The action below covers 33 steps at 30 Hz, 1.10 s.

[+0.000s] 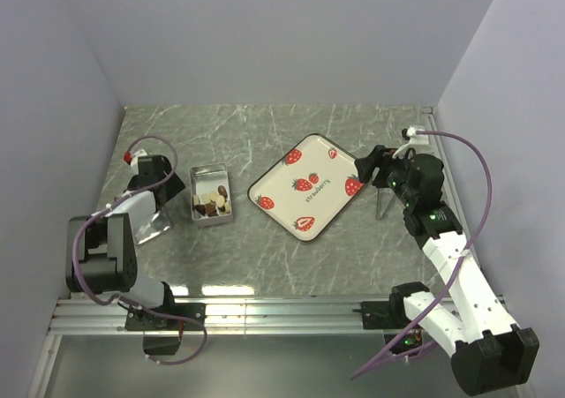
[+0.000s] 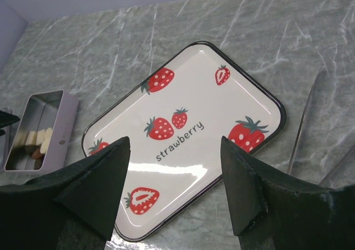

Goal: Pack the chocolate

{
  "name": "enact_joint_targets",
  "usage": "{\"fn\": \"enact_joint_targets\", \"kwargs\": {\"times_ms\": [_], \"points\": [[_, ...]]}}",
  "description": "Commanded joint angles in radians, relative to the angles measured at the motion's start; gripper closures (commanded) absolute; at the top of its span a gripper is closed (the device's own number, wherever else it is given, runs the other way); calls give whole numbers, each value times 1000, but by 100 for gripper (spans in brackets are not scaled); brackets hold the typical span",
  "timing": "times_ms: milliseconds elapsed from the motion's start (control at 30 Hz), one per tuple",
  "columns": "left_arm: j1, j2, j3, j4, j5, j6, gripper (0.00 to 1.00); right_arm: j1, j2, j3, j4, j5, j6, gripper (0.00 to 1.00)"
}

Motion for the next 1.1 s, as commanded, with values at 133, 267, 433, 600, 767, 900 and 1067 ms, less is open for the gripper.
{"fn": "enact_joint_targets", "kwargs": {"times_ms": [133, 267, 433, 600, 767, 900, 1067], "points": [[4, -150, -34, 8, -32, 14, 25, 5, -18, -18, 32, 26, -8, 27], [3, -172, -35, -17, -87, 9, 26, 5, -12, -16, 33, 26, -9, 27], [3, -112, -5, -53, -96, 14, 26, 5, -10, -14, 33, 24, -8, 27], [3, -31, 37, -97, -99, 25, 30, 5, -12, -19, 35, 26, -9, 27], [4, -1, 49, -100, -85, 29, 34, 5, -10, -18, 35, 30, -9, 27], [3, 2, 49, -110, -93, 29, 34, 7, -7, -18, 36, 32, -9, 27], [4, 29, 58, -117, -84, 34, 43, 5, -6, -21, 38, 33, -9, 27]]}}
